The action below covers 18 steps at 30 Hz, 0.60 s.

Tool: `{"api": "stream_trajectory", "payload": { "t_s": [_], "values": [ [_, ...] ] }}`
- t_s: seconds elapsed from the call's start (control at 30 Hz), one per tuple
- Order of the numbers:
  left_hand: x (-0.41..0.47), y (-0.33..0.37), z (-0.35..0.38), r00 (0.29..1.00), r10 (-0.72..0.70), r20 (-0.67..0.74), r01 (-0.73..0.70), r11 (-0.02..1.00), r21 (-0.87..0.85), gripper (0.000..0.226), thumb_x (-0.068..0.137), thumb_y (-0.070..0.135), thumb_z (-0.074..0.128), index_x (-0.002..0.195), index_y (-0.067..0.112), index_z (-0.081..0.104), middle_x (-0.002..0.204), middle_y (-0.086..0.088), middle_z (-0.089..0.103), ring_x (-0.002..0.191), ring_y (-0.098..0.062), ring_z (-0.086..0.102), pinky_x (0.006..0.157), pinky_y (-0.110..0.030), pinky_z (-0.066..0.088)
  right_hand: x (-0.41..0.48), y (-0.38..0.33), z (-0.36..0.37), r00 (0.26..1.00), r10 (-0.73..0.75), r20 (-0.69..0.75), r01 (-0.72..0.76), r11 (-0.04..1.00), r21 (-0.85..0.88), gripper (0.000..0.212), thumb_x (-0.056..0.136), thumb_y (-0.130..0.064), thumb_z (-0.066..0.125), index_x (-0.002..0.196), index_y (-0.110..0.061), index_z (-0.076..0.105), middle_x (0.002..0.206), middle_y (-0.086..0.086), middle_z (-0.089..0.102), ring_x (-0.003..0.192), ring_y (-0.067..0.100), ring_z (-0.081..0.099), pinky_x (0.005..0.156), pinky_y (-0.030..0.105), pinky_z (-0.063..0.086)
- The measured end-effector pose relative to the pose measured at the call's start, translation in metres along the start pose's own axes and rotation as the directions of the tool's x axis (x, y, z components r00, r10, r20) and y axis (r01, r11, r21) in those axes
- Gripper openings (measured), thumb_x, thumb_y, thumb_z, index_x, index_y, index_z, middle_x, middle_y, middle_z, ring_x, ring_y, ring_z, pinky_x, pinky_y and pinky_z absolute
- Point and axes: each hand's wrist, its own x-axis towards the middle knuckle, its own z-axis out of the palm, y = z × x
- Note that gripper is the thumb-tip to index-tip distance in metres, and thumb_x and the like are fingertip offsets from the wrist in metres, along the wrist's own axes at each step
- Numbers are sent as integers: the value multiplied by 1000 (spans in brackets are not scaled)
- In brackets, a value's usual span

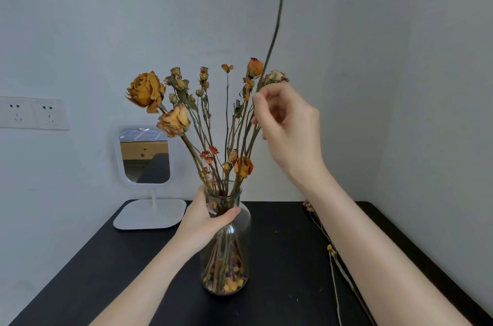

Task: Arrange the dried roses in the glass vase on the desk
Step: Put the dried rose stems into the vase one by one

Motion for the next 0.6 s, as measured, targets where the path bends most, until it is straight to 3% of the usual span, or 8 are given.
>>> {"api": "stream_trajectory", "payload": {
  "t_s": [0.3, 0.43, 0.6],
  "values": [
    [0, -4, 3, 999, 33, -34, -33, 999, -1, 67, 70, 44, 74, 123, 38, 34, 104, 33, 48, 97, 7, 49, 86, -16, 39, -24, 17, 21, 970, 104, 222, -42, 963, -265, 11, 89, -26, 59, 89, -17, 65, 56, -18, 49, 50, 0, 50, 49, 10, 41],
    [-1, -6, 4, 999, 39, -36, -39, 999, -20, 63, 70, 44, 73, 120, 40, 34, 105, 32, 51, 99, 6, 52, 86, -17, 41, -38, 29, 30, 909, 210, 360, -62, 923, -379, 12, 88, -31, 59, 89, -20, 64, 55, -16, 47, 52, 1, 50, 52, 16, 42],
    [0, -9, 4, 998, 53, -39, -54, 998, -32, 69, 70, 44, 74, 128, 32, 38, 111, 26, 54, 106, 1, 54, 89, -20, 44, -41, 32, 32, 893, 285, 348, -176, 933, -313, 17, 86, -34, 61, 94, -20, 65, 52, -14, 49, 50, 0, 51, 50, 10, 39]
  ]
}}
